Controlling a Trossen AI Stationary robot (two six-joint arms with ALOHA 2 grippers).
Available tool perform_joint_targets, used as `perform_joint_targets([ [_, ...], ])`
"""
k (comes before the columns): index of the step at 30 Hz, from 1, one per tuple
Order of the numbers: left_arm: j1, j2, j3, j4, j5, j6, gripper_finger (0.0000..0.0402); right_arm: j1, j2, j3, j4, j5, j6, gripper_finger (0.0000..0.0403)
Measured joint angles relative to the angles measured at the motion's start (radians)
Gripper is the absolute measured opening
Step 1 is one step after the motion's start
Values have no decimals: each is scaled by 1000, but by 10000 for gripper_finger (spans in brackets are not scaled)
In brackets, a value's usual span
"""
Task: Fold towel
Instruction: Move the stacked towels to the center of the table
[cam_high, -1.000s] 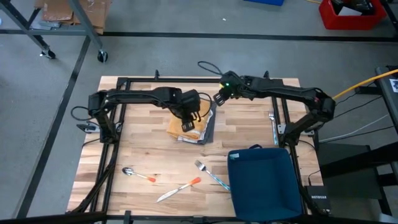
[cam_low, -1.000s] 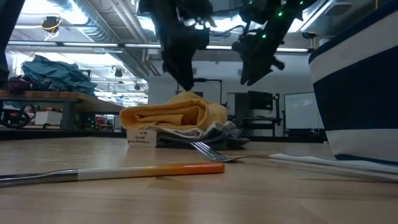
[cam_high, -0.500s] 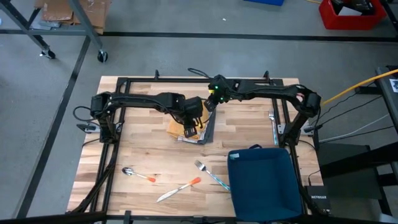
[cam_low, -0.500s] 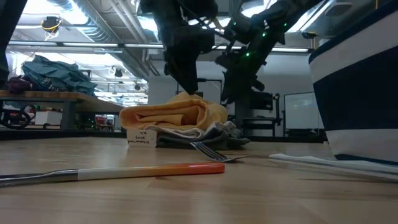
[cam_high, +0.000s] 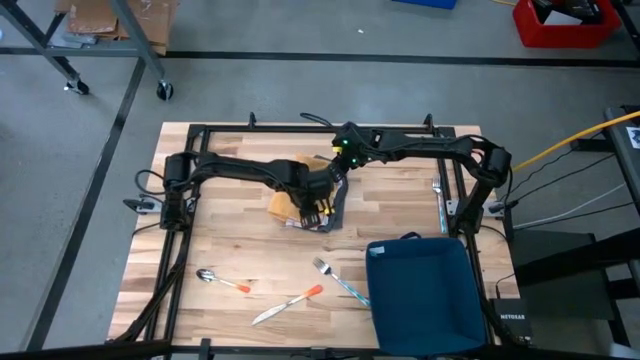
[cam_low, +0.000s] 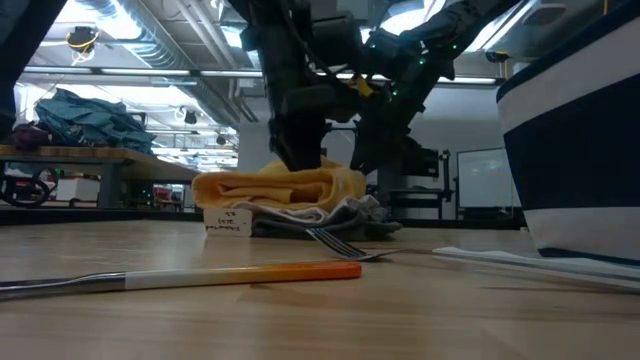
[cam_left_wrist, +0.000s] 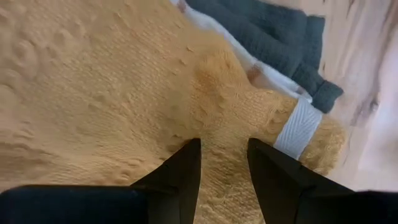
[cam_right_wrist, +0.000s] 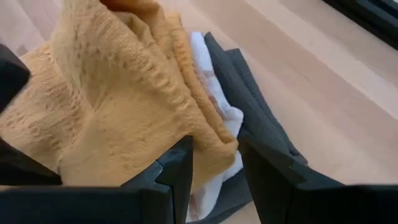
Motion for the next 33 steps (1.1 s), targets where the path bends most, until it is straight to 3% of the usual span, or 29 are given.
perform_joint_targets([
  [6, -21, 30, 1, 12, -1, 0, 125, 1, 1, 1, -7, -147, -2, 137],
  [13, -48, 41, 1, 14, -1, 0, 125, 0, 52, 1, -6, 23, -31, 137],
  [22, -83, 41, 1, 14, -1, 3, 125, 0, 150, 1, 10, 107, -32, 137],
  [28, -108, 41, 1, 21, 2, 10, 125, 0, 191, 1, 10, 119, -31, 137],
  [33, -124, 41, 1, 21, 2, 6, 125, -3, 195, 1, 11, 59, -32, 137],
])
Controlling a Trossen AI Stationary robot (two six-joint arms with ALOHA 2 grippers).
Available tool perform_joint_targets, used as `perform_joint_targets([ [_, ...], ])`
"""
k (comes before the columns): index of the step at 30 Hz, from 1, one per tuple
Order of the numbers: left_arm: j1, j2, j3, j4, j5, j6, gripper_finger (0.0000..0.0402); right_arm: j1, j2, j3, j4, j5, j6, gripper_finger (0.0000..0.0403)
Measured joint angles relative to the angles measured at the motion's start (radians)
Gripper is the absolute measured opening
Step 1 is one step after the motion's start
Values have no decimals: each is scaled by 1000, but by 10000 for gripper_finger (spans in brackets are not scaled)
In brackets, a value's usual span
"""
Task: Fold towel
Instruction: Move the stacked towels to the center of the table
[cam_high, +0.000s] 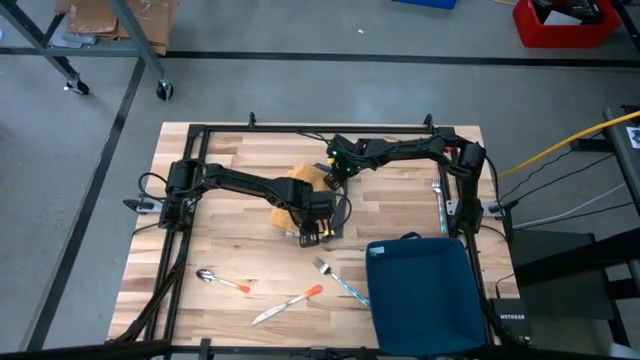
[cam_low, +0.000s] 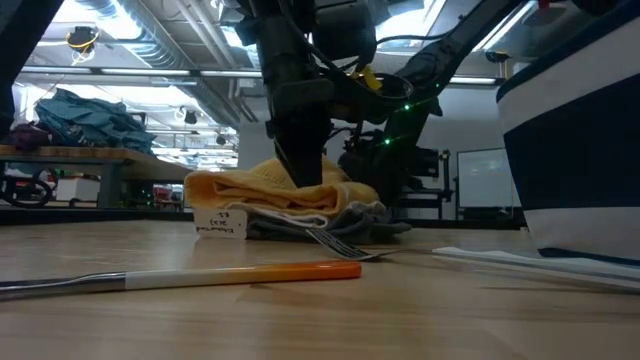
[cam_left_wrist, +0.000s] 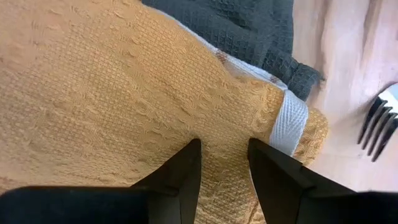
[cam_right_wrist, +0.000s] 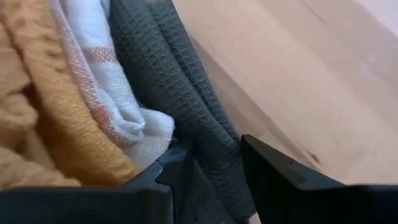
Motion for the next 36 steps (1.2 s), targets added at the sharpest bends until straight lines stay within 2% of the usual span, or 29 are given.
perform_joint_targets([
  [4, -3, -2, 0, -11, 3, -72, 125, -5, -24, 7, -4, -56, -2, 137],
  [11, -2, -64, 4, -18, 3, -120, 125, -4, -39, 106, -5, -83, -16, 137],
  [22, -4, -240, 5, -138, 0, 75, 125, -4, -39, 254, -91, -97, -43, 137],
  [28, -15, -296, 6, -260, -2, -45, 125, 6, -39, 263, -84, -95, 108, 137],
  [33, -40, -300, -2, -363, -58, -15, 125, 29, -39, 263, -80, -86, 111, 137],
  [36, -44, -300, -22, -367, -74, -68, 125, 39, -39, 263, -75, -86, 111, 137],
])
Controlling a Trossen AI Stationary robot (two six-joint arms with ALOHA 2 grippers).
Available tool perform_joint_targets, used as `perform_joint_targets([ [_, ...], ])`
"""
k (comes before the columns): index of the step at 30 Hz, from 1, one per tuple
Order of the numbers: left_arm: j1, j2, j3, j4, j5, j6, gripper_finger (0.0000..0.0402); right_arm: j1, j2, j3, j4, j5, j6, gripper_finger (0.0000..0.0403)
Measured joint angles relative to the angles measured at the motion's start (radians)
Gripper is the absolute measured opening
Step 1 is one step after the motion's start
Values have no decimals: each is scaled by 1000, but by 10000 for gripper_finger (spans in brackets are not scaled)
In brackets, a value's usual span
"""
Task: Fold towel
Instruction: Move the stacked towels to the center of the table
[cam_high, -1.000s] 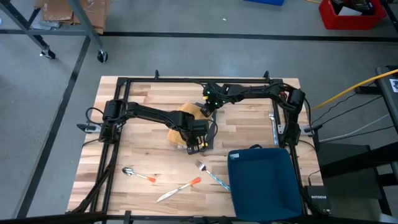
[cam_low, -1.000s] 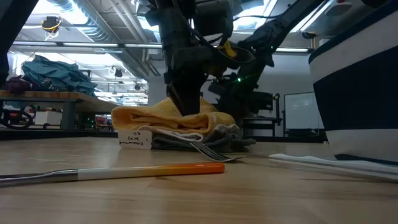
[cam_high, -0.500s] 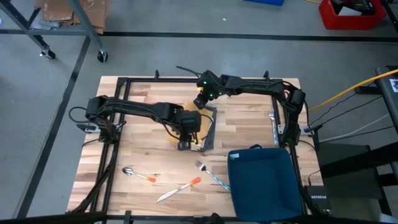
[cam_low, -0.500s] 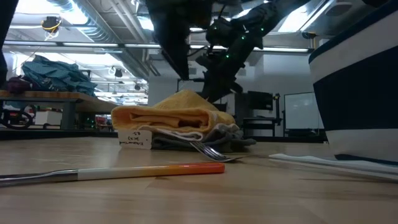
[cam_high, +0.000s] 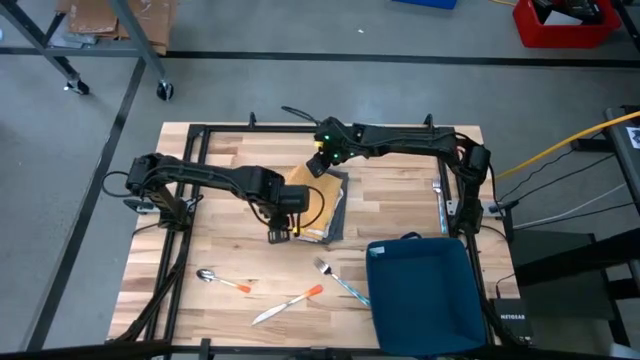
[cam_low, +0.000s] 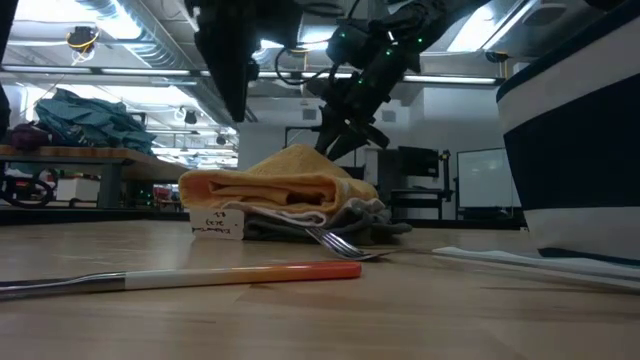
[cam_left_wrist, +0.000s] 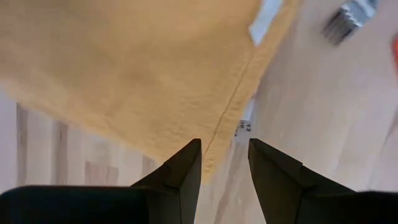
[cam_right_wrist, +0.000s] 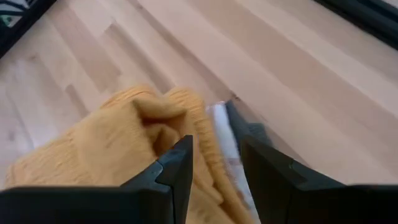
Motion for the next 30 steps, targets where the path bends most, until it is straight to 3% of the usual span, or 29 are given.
perform_joint_targets([
  [8, -18, -13, -16, -1, -34, -150, 125, 18, 0, 0, 0, -37, 1, 137],
  [20, -78, -247, -16, -4, -367, -296, 125, 17, 0, 0, -8, -77, -46, 137],
  [25, -92, -255, -26, 6, -486, -424, 125, 17, 0, 0, 3, -172, -51, 137],
  [30, -93, -251, -139, 97, -519, -452, 125, 17, 0, 0, 61, -186, -124, 137],
])
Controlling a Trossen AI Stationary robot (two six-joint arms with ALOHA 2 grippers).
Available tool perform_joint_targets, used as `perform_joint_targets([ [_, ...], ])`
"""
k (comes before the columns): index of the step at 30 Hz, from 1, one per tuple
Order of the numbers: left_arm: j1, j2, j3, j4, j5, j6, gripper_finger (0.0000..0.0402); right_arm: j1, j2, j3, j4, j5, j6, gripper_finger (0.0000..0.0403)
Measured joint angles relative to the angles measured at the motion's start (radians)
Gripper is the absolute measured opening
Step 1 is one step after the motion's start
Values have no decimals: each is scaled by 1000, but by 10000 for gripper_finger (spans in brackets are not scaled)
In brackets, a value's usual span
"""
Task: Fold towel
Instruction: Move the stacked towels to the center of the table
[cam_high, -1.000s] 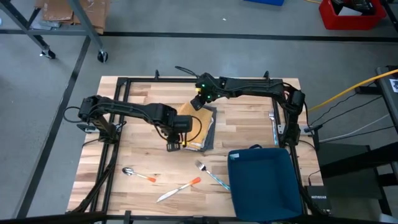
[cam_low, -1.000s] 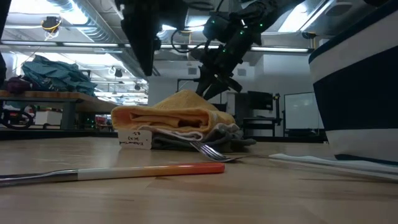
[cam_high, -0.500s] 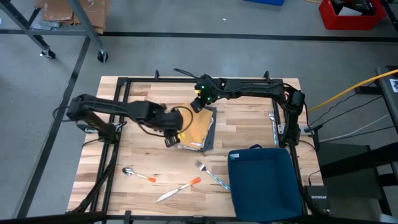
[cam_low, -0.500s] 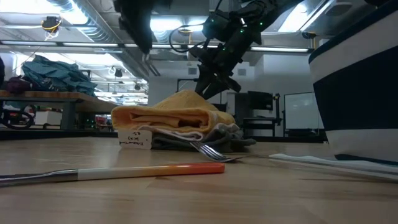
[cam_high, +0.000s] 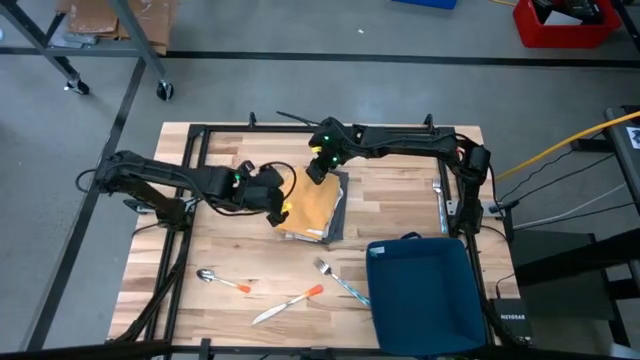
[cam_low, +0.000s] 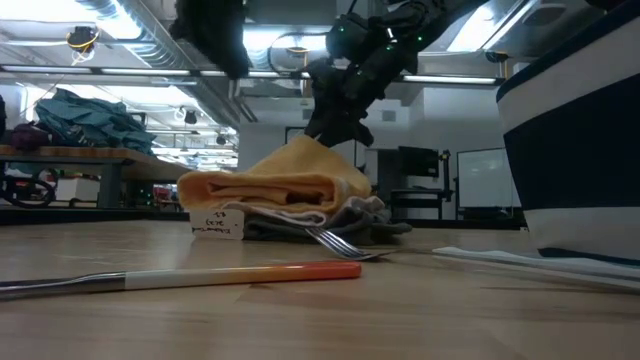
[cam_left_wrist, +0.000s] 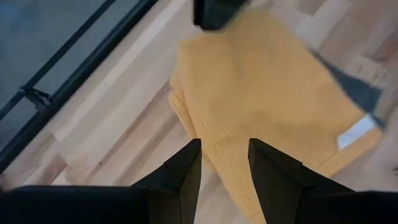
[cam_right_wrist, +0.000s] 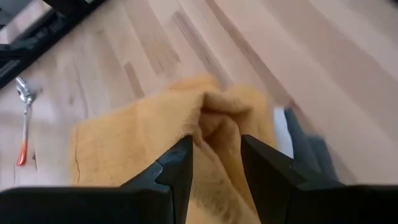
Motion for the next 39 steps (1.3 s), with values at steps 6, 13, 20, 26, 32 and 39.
perform_joint_targets([
  [6, -3, 1, -234, 262, -1, 23, 125, 5, 0, 0, 67, -1, -31, 137],
  [13, -3, 2, -452, 619, 0, -55, 125, 28, 0, 0, 6, 12, -36, 137],
  [20, -2, 2, -557, 752, 1, -90, 125, 33, 0, 0, 89, 179, -200, 137],
  [26, -2, 2, -598, 761, 0, -152, 125, 33, 0, 0, 115, 69, -133, 137],
  [32, 0, 2, -598, 769, 0, -149, 125, 65, 0, 0, 92, -65, -55, 137],
  [39, 1, 16, -598, 767, -1, -148, 125, 108, 34, 0, 101, 151, -129, 137],
])
